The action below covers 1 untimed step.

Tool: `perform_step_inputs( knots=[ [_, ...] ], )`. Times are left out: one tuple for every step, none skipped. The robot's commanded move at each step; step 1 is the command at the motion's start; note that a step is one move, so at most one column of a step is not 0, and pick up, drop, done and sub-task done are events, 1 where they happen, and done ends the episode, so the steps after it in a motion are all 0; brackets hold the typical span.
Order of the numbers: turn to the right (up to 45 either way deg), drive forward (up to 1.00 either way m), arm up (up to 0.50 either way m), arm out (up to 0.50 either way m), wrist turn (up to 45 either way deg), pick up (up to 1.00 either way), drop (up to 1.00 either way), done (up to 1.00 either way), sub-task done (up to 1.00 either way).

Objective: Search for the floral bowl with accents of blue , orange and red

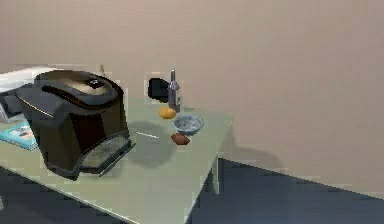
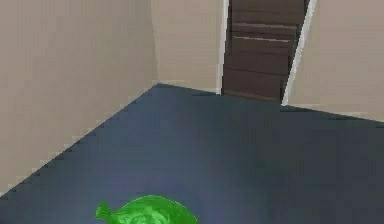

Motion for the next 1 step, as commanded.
perform_step_inputs(
  knots=[
    [0.0, 0.0, 0.0, 0.0, 0.0, 0.0, 0.0, 1.0, 0.0]
  ],
)
